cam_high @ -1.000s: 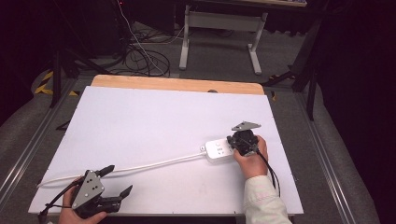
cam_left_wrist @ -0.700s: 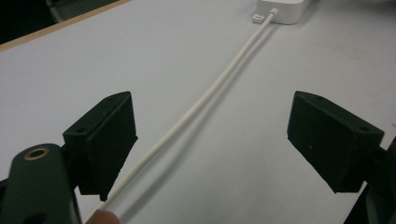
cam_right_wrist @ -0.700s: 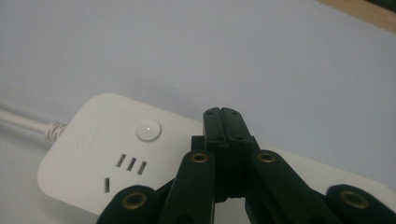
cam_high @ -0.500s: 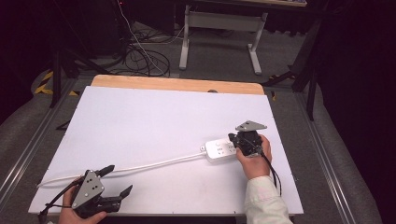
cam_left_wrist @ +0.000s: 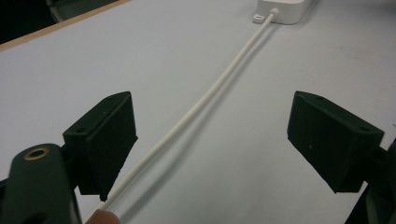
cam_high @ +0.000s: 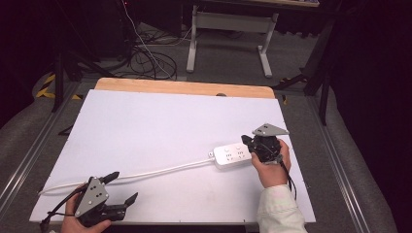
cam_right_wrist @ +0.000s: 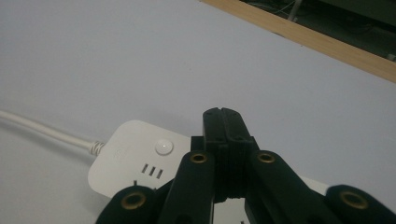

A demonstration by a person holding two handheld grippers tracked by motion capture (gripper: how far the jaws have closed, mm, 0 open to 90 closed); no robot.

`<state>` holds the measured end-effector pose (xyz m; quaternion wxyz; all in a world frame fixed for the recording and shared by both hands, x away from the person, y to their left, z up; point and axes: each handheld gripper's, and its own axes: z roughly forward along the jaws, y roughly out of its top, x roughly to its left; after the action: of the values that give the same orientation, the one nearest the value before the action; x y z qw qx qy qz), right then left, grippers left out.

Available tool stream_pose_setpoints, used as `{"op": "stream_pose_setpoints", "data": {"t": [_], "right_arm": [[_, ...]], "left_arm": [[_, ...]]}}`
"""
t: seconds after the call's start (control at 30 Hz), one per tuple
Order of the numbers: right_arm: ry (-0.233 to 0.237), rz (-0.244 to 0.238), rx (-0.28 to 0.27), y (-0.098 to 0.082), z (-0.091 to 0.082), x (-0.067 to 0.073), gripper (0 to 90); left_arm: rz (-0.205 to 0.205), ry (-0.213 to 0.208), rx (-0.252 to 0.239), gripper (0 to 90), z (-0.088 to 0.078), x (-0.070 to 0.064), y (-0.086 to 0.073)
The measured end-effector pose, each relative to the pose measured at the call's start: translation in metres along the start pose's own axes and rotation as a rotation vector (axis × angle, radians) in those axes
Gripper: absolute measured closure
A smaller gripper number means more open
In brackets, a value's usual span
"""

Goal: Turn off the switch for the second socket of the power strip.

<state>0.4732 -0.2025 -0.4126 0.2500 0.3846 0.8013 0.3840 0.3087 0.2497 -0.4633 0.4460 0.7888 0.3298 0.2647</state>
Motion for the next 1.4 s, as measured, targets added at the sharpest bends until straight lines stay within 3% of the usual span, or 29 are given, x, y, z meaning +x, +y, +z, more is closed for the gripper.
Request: {"op": "stream_pose_setpoints", "data": {"t": [0.37, 0.43, 0.53, 0.97, 1.03, 1.4], "right_arm": [[0.014, -0.004, -0.027, 0.002, -0.006, -0.001, 90.0], [0.020, -0.004, -0.042, 0.002, -0.007, -0.002, 80.2], [0.031, -0.006, -0.065, 0.002, -0.012, -0.003, 78.6], [0.091, 0.008, -0.142, 0.005, -0.045, 0.000, 49.4], [0.106, -0.010, -0.158, 0.003, -0.048, 0.001, 45.1], [0.204, -0.061, -0.211, -0.012, -0.062, 0.010, 36.7]], "left_arm": [[0.000, 0.000, 0.000, 16.2, 0.000, 0.000, 0.000], [-0.001, -0.001, 0.001, 16.2, 0.000, 0.000, 0.000], [0.000, -0.002, -0.002, 16.2, 0.000, 0.000, 0.000], [-0.001, -0.001, -0.006, 16.2, -0.001, 0.001, 0.001], [0.001, 0.002, -0.008, 16.2, -0.001, 0.001, 0.001], [-0.002, 0.001, -0.010, 16.2, -0.001, 0.001, 0.001]]}}
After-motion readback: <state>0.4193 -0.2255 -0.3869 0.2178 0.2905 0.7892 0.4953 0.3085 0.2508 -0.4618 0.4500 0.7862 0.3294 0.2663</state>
